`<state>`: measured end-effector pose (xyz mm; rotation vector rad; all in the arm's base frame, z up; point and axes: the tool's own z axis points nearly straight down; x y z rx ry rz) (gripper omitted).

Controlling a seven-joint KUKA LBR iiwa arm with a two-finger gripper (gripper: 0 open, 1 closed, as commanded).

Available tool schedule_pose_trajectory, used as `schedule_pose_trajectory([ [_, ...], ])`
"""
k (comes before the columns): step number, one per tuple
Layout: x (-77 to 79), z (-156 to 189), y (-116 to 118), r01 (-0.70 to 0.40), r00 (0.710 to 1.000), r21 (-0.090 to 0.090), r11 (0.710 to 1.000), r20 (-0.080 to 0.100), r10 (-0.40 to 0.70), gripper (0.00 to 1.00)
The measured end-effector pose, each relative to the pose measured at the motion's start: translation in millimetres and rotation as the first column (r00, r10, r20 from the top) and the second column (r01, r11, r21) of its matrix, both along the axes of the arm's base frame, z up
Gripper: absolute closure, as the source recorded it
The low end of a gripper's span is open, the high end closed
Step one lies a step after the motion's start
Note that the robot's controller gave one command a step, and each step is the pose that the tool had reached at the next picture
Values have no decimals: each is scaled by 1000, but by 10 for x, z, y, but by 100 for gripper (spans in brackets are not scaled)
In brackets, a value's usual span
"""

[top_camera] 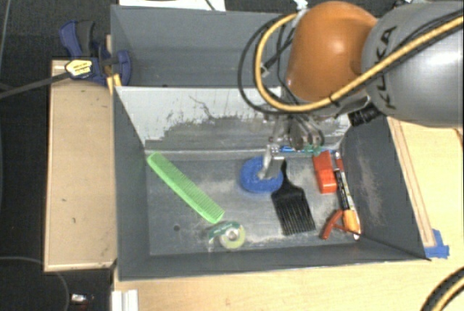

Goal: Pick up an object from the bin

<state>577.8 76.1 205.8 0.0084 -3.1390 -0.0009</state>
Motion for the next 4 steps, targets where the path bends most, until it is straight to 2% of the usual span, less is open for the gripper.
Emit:
schedule_pose_trajectory([
  [1,16,31,-4,2,1000,1,1000,6,-2,0],
  [2,93,-679,-281,-113,994,-1,994,11,113,0],
  [3,105,-1379,-570,-128,992,1,992,13,128,0],
  [4,97,-1347,-567,-149,989,0,989,16,149,0],
])
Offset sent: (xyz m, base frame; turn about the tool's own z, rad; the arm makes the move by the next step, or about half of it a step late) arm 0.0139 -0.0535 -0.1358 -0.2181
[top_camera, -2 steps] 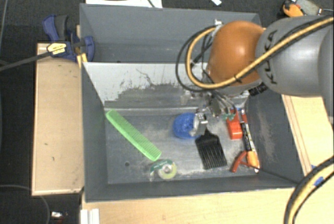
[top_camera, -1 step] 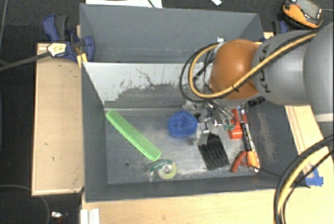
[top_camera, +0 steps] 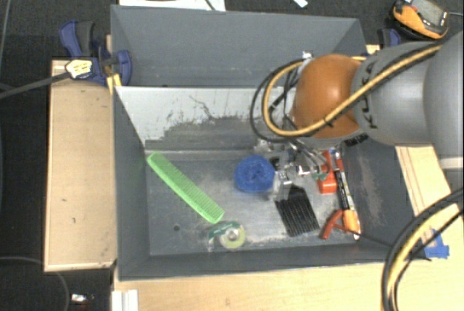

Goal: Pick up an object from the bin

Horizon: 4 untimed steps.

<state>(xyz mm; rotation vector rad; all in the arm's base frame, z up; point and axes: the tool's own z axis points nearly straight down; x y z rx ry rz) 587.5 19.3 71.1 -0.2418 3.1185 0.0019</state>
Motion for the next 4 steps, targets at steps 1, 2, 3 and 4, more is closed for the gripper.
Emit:
schedule_pose_trajectory([
  [1,-196,-2,196,188,982,3,982,1,-188,0],
  [2,-255,-4,247,63,998,0,998,0,-63,100],
  [3,-255,-3,247,64,998,1,998,0,-64,100],
  [4,-254,86,247,65,998,1,998,4,-65,100],
])
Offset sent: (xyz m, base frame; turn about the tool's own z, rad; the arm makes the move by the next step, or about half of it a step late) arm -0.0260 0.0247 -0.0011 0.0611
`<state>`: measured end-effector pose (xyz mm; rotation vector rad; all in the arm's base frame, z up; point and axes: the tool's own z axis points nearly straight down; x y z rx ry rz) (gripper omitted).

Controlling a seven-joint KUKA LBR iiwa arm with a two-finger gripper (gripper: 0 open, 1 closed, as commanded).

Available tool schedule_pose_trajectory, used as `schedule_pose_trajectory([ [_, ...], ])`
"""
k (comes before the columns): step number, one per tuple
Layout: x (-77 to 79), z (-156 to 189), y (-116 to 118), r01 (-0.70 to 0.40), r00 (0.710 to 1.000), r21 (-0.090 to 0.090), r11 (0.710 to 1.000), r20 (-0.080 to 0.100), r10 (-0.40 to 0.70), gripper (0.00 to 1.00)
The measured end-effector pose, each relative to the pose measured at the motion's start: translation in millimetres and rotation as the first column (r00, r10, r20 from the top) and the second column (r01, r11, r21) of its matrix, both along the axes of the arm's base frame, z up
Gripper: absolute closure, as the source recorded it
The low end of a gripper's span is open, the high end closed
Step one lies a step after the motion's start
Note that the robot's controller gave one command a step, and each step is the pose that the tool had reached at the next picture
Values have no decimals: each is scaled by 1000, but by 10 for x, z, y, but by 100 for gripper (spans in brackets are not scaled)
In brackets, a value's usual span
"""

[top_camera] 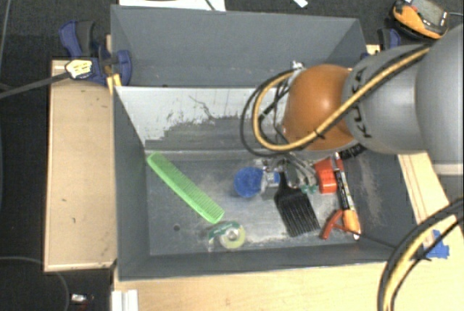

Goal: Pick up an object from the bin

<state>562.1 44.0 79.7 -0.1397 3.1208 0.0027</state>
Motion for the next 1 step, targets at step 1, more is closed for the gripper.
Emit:
schedule_pose_trajectory([
  [1,-15,472,-2,2,1000,-1,1000,-6,-2,100],
])
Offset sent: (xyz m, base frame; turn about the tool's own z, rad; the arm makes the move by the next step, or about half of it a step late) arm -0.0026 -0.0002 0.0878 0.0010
